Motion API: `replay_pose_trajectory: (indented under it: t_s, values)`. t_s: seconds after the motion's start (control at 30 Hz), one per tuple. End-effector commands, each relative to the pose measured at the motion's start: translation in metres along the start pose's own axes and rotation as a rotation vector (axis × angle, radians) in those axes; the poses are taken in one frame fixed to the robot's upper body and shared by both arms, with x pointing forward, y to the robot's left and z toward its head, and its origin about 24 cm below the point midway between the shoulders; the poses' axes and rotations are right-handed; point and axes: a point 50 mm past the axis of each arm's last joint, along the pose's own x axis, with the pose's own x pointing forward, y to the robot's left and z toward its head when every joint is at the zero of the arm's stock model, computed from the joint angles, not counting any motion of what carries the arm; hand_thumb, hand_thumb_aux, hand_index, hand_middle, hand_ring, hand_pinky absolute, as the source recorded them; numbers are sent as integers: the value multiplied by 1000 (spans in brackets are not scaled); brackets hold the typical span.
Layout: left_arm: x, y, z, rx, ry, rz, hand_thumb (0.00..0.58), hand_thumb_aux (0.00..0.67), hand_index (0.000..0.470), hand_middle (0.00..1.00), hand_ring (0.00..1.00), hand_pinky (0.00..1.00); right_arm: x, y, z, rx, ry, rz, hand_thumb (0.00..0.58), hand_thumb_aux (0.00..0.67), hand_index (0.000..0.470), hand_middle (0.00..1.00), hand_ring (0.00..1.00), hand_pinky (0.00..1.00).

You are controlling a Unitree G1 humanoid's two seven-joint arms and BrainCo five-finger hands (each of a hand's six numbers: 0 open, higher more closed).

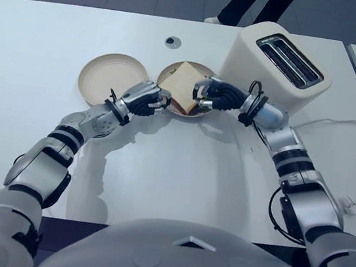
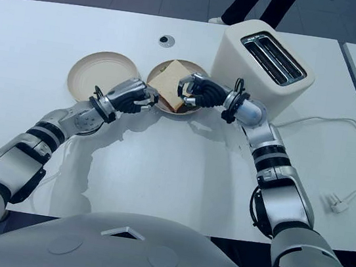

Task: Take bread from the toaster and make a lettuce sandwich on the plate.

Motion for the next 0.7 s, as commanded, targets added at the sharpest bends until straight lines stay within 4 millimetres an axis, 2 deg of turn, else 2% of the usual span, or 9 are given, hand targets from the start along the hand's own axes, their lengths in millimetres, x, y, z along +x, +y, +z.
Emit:
replay_pose_trajectory:
  t_s: [0.03, 0.07, 0.1, 0.13, 0.2, 0.27, 0.4, 0.57, 0.7]
  values:
    - [0, 69, 34, -170, -265, 500, 0, 0, 0, 341, 341, 341, 7, -38, 32, 130, -254, -352, 0, 0, 0, 0, 0, 0]
    - [-5, 84, 43, -214, -324, 598, 0, 0, 0, 184, 184, 184, 7, -42, 39, 161, -310, -402, 0, 0, 0, 0, 0, 0]
    - [-9, 95, 49, -243, -367, 671, 0, 0, 0, 71, 71, 71, 6, -45, 45, 182, -357, -434, 0, 0, 0, 0, 0, 0]
    - [-14, 106, 55, -279, -400, 737, 0, 0, 0, 0, 0, 0, 3, -47, 50, 194, -401, -460, 0, 0, 0, 0, 0, 0]
    - [-21, 114, 66, -350, -436, 783, 0, 0, 0, 0, 0, 0, -4, -45, 55, 194, -438, -437, 0, 0, 0, 0, 0, 0]
    - [-22, 104, 70, -366, -424, 726, 0, 0, 0, 0, 0, 0, -12, -46, 56, 205, -447, -408, 0, 0, 0, 0, 0, 0]
    - [-16, 83, 59, -415, -332, 640, 0, 0, 0, 0, 0, 0, -13, -44, 55, 223, -444, -352, 0, 0, 0, 0, 0, 0]
    - [-8, 76, 53, -476, -309, 624, 0, 0, 0, 0, 0, 0, -13, -43, 51, 236, -433, -347, 0, 0, 0, 0, 0, 0]
    - [-4, 64, 39, -541, -251, 625, 0, 0, 0, 0, 0, 0, -13, -41, 45, 254, -419, -371, 0, 0, 0, 0, 0, 0]
